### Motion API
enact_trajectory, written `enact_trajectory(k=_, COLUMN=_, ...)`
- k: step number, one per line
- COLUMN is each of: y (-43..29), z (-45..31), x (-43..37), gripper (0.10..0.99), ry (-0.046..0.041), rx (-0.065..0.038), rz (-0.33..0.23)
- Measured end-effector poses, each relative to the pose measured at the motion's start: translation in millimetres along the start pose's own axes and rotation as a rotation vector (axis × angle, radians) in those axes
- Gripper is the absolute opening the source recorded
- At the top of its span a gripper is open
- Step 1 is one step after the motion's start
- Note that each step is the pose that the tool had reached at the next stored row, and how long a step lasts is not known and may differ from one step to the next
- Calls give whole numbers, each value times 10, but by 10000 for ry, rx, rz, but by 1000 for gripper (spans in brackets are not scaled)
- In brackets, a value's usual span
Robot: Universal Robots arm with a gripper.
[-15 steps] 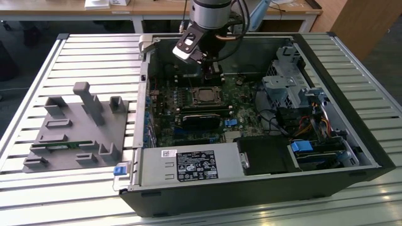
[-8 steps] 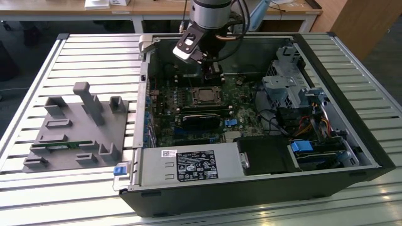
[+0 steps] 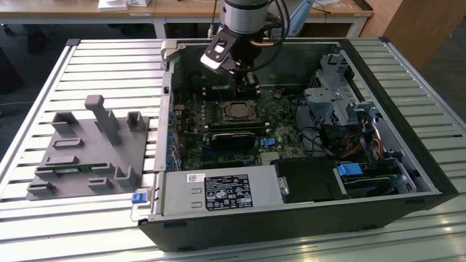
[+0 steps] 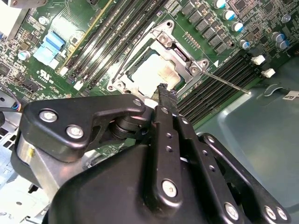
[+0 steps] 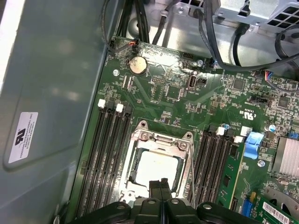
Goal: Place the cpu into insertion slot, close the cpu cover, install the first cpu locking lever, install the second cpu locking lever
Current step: 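Install the first cpu locking lever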
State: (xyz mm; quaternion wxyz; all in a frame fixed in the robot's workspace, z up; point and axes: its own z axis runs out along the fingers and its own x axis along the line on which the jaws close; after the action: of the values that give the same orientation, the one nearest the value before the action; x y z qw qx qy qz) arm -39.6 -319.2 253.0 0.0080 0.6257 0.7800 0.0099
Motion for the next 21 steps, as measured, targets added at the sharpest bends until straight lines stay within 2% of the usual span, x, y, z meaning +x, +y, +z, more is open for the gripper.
enact_trajectory(k=12, y=0, z=0, x=0, gripper=106, ry=3, rx=0, rz=-122)
enact_trajectory(k=21, y=0, z=0, x=0, gripper=106, ry=19, rx=0, rz=-746)
